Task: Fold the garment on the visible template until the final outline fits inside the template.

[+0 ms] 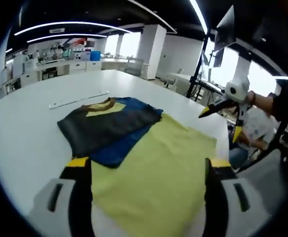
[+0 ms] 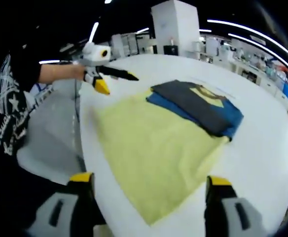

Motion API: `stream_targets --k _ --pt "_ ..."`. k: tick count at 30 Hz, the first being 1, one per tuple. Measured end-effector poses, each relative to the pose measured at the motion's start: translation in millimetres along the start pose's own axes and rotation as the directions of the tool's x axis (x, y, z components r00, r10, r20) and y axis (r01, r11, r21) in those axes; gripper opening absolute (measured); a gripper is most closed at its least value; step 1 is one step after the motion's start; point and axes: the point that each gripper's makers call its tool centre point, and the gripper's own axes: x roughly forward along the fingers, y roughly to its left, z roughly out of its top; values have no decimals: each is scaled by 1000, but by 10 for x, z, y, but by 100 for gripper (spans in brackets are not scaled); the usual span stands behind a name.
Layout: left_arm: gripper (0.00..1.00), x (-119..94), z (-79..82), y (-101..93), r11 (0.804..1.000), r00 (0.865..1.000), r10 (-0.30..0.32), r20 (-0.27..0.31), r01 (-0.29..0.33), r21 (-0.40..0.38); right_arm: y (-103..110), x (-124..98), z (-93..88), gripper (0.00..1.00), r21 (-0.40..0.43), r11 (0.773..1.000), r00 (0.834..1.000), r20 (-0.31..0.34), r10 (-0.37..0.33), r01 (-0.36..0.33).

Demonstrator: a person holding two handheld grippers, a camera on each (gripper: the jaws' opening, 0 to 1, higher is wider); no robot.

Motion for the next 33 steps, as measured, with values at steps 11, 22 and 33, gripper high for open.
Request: stream_targets --k 11,22,33 --pt "84 -287 -484 -173 997 991 -8 -132 19 78 52 57 -176 83 -33 999 998 -66 1 -4" --pt "73 -391 -938 -292 983 966 -24 -258 70 172 60 110 -381 71 -101 995 989 -149 -17 2" --pt "60 -400 -1085 -280 956 948 10 -317 84 280 -22 124 -544 58 -150 989 974 -222 -39 5"
